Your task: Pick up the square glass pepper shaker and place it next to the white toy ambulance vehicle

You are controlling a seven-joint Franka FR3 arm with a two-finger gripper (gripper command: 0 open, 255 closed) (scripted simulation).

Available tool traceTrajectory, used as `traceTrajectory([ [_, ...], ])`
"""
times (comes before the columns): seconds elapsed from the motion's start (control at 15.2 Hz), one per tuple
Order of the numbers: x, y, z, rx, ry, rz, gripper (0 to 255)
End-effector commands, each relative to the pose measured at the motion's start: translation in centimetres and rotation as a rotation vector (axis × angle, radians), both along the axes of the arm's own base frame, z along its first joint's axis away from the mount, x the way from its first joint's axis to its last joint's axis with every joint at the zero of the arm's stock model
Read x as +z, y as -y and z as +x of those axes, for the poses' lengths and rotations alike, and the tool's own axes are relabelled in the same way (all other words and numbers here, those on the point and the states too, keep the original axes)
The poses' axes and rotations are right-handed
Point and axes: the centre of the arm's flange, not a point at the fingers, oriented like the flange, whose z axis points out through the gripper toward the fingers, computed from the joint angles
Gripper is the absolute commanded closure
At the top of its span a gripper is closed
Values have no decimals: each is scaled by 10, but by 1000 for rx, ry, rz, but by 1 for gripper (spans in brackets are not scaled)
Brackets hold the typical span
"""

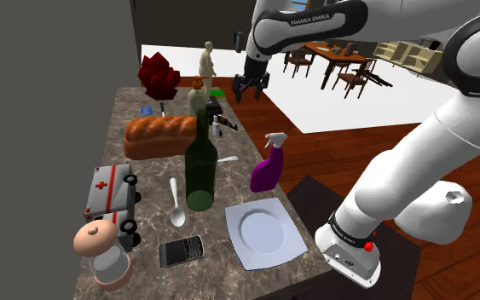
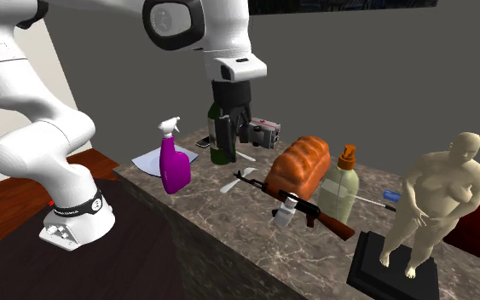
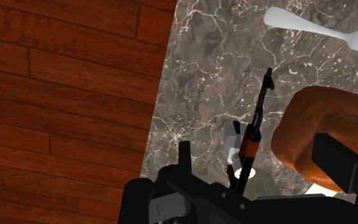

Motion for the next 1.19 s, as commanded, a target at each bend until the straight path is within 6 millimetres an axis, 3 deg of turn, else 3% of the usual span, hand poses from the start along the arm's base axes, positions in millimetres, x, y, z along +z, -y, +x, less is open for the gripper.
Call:
traceTrajectory([
  [0.0,-16,-4,22,-5,-4,8,0],
  [0.73,-103,-7,138,-35,-29,48,0],
  [1.12,-135,-8,140,-35,-29,48,0],
])
